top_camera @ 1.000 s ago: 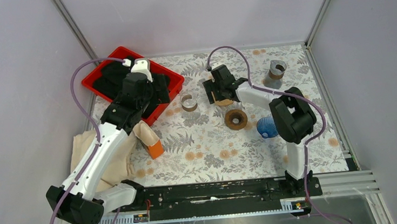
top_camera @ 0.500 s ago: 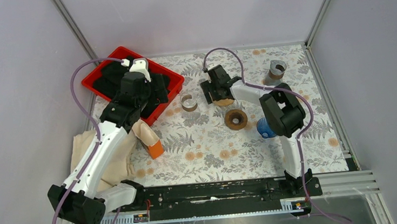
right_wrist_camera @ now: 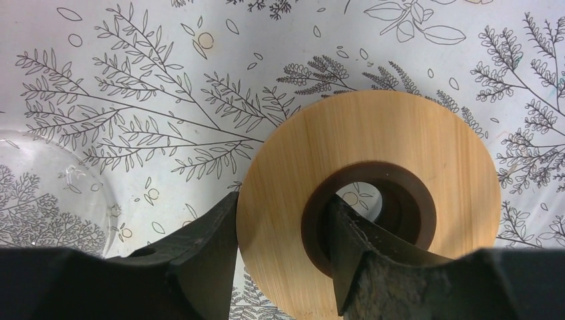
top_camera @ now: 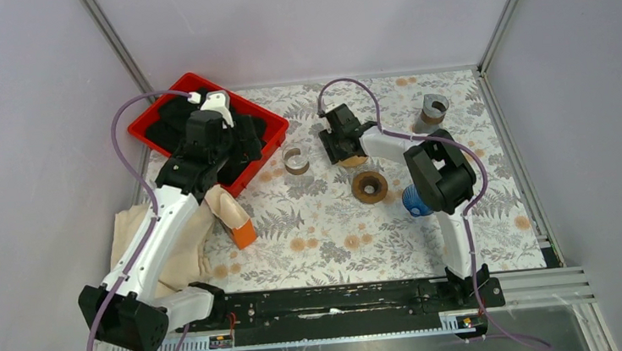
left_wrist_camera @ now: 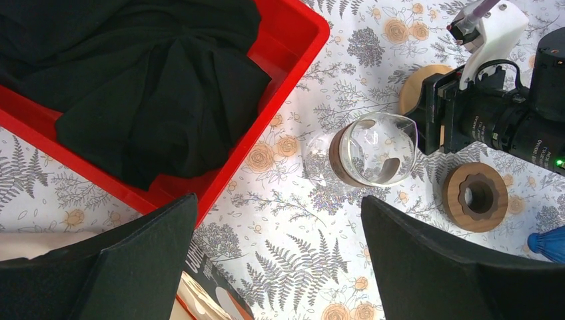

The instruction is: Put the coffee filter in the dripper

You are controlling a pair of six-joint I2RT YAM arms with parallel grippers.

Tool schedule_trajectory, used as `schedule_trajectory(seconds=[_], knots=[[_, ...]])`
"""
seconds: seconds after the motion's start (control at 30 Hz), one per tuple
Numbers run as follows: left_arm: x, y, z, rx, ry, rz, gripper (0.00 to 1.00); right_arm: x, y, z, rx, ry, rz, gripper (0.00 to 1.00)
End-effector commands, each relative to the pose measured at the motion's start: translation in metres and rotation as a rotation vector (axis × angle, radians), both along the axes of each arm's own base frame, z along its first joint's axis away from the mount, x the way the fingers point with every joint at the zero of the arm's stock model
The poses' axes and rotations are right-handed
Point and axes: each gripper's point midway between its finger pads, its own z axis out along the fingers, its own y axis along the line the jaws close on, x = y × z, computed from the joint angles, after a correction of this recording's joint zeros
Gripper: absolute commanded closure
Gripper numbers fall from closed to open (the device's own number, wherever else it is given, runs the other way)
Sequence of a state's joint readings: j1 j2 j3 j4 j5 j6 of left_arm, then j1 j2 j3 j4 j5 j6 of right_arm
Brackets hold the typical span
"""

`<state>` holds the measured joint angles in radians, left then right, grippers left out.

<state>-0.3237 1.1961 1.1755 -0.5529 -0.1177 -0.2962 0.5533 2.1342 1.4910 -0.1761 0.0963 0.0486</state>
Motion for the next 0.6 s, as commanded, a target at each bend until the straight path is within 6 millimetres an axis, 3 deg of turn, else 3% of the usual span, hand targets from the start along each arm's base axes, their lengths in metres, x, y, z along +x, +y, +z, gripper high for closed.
schedule_trajectory(seconds=[0.0, 0.3, 0.57], knots=[[0.005, -0.005, 0.003, -0.049, -0.014, -0.020, 0.00, 0.011, 0.001, 0.035, 0.012, -0.062, 0.010, 0.52], [0.011, 0.000, -0.003, -0.114, 0.026, 0.003, 0.00, -0.001, -0.003, 0.080, 0.036, -0.086, 0.025, 0.64], [0.010, 0.008, -0.004, -0.137, 0.044, 0.027, 0.00, -0.017, -0.007, 0.130, 0.061, -0.109, 0.051, 0.64]])
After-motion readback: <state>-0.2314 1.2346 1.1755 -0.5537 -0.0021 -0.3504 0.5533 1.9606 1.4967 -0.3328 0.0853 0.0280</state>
